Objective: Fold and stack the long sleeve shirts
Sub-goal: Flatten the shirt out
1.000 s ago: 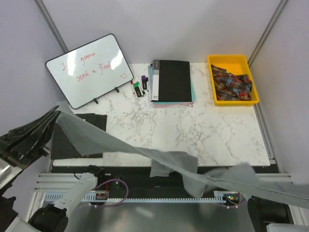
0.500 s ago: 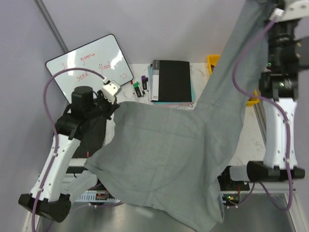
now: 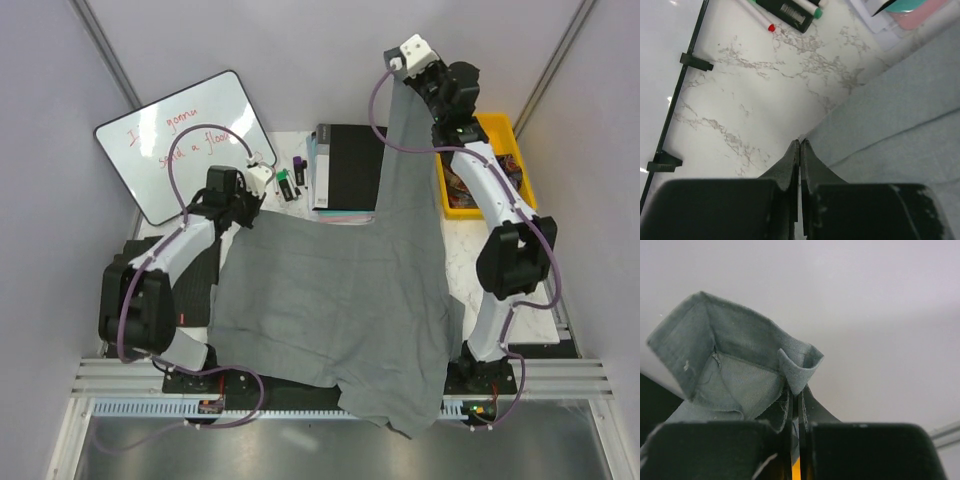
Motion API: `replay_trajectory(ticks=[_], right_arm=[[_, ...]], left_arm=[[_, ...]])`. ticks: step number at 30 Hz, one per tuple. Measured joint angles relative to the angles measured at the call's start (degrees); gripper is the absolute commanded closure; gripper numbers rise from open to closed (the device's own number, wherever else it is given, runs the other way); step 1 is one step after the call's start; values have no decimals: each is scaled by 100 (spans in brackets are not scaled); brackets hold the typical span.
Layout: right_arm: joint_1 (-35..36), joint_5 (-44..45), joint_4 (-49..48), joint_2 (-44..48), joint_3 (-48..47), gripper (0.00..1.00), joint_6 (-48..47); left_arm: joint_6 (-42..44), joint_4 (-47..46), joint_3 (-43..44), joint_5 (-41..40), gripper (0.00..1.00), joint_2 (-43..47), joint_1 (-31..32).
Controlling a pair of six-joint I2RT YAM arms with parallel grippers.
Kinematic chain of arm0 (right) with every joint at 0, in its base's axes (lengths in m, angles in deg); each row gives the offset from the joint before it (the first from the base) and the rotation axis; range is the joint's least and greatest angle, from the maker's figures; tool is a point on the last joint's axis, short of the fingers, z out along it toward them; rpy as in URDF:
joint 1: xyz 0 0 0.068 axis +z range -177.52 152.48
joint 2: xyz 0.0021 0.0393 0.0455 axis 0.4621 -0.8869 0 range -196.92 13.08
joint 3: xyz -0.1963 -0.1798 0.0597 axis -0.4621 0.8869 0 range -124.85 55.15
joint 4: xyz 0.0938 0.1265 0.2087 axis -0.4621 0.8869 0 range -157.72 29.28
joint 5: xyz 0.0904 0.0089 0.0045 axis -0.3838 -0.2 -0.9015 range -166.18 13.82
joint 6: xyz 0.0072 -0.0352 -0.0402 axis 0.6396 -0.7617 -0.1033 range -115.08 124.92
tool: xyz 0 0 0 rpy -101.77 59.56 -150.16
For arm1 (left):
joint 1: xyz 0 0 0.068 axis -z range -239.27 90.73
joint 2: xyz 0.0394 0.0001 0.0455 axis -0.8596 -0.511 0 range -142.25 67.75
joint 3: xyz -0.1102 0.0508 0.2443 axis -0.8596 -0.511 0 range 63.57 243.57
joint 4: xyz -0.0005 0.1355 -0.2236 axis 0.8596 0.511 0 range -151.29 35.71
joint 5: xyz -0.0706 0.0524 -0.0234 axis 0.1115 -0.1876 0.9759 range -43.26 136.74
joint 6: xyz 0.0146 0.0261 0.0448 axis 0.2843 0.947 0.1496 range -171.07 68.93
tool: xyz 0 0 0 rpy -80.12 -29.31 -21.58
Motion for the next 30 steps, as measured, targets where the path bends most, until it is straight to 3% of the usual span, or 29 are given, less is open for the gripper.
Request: replay_trajectory(ticks=[7, 16, 22, 26, 30], right_arm=[[129, 282, 31, -1217, -1117, 100, -461], [286, 643, 42, -2142, -2232, 100, -857], [422, 903, -37, -2312, -2131, 100, -1003], [474, 1224, -166, -3156, -3346, 100, -1145], [476, 1449, -675, -3499, -3541, 100, -1366]], left_arm=[[170, -527, 619, 48, 98, -1272, -549], [229, -678, 772, 278, 98, -1532, -669], [199, -713, 949, 267, 98, -1851, -713], [33, -741, 1292, 144, 98, -2170, -778], [-157, -850, 1314, 52, 98, -2194, -837]])
